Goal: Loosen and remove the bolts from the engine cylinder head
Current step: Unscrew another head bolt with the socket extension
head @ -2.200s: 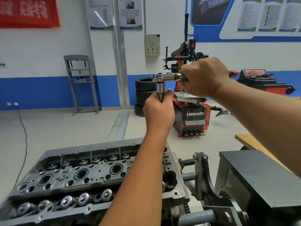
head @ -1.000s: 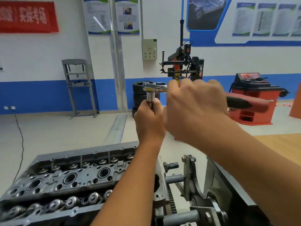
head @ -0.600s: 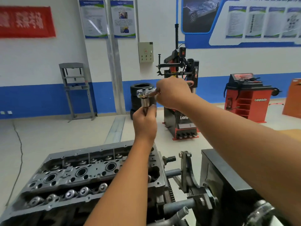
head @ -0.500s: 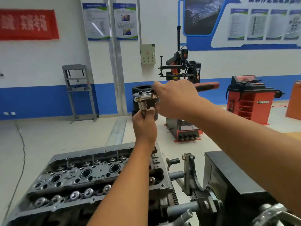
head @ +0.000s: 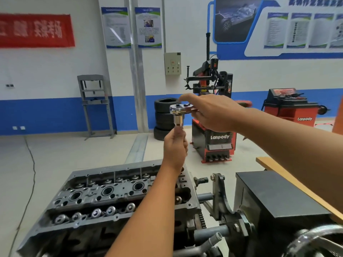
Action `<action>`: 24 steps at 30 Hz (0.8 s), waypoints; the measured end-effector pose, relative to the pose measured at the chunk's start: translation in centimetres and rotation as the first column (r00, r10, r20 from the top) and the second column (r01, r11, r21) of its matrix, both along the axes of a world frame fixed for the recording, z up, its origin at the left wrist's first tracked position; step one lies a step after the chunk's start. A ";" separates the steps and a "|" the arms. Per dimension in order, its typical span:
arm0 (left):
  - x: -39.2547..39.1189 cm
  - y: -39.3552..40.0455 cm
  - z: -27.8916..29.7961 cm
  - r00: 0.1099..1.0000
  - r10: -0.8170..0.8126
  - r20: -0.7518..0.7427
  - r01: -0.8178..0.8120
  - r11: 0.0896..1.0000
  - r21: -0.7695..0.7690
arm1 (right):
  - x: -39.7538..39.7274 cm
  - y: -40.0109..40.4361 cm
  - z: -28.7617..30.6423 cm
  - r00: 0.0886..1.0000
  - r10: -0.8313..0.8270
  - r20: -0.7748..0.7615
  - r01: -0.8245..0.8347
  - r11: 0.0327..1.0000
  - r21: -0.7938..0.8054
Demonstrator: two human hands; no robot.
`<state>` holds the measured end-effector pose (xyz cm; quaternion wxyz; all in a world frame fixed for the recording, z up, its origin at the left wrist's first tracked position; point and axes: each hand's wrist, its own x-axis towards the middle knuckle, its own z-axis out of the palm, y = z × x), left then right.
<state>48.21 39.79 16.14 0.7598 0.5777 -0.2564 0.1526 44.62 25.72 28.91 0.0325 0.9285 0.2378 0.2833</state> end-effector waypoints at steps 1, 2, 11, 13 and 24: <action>0.2 0.2 -0.1 1.000 0.005 -0.006 -0.005 1.000 -0.014 | -0.5 0.4 -0.1 0.998 -0.011 0.068 0.015 0.998 -0.064; 0.3 0.3 -0.2 1.000 0.006 -0.008 -0.006 1.000 -0.025 | -1.2 0.8 -0.2 0.992 -0.028 0.121 0.043 0.991 -0.125; 0.7 0.5 -1.1 0.999 -0.006 0.032 0.006 1.000 -0.007 | -0.1 0.9 1.1 0.998 0.038 0.058 -0.031 0.993 -0.116; 0.6 0.9 -1.3 0.999 0.002 0.034 -0.003 1.000 0.021 | 1.0 -0.1 1.4 0.997 0.073 0.020 -0.070 0.992 -0.104; 0.8 1.9 -2.0 0.999 0.026 0.033 -0.026 1.000 0.018 | 2.0 0.7 1.2 0.991 0.082 0.109 -0.066 0.988 -0.139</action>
